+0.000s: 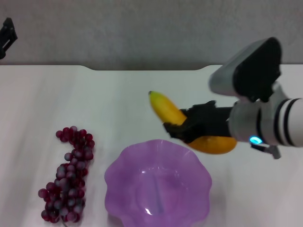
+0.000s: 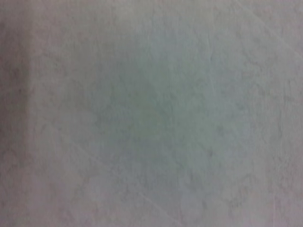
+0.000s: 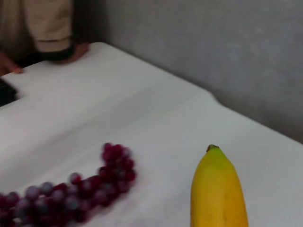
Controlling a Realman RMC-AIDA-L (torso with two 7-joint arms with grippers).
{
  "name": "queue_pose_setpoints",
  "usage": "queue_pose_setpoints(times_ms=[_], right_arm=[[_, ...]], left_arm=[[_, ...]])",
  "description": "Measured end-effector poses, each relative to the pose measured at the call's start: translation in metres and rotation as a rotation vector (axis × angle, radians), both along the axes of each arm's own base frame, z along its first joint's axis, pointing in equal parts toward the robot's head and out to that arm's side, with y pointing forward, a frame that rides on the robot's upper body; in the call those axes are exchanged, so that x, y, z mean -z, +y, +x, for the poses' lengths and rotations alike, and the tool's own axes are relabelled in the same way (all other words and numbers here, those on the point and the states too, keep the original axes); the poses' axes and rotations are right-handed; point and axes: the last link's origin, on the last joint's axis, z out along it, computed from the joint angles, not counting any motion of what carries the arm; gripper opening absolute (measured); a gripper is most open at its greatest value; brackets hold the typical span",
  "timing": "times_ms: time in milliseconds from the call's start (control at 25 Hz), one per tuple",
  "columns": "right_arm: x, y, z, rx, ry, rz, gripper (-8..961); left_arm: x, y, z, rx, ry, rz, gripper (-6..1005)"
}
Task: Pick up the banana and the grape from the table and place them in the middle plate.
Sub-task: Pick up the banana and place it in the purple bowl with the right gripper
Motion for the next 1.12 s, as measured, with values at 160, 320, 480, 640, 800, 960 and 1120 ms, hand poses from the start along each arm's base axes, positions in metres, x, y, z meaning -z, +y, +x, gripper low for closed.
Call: queue_pose_setpoints(times_ms=[160,320,480,640,800,960,1120], right_arm=[[0.016,-0.008,-0.011,-0.039,-0.005,-0.058,495],[0.031,-0.011,-0.014,-0.045,-0.006,-0.116,496],[0.048,-0.013,-0.012,-0.039,-0.013,-0.184,499],[0.062,-0.011,0.000,0.004,-0.032,-0.225,502],[0.072,-0.004,0.016,0.057,-0.057,-0.236,505],[0.078,0.002,0.024,0.075,-0.081,-0.231,508],[0.081,0.007,0.028,0.076,-0.105,-0.223,511]], left_arm=[[0.000,0.000,0.001,0.001,0.000,0.000,795],[0.000,0.001,0.002,0.005,0.000,0.000,795],[0.000,0.001,0.002,0.007,-0.001,-0.001,794],[0.000,0.002,0.004,0.013,0.000,-0.002,794],[0.001,0.003,0.006,0.018,-0.001,-0.005,793],[0.002,0.003,0.006,0.019,-0.002,-0.005,793],[0.002,0.004,0.008,0.023,-0.004,-0.006,792]])
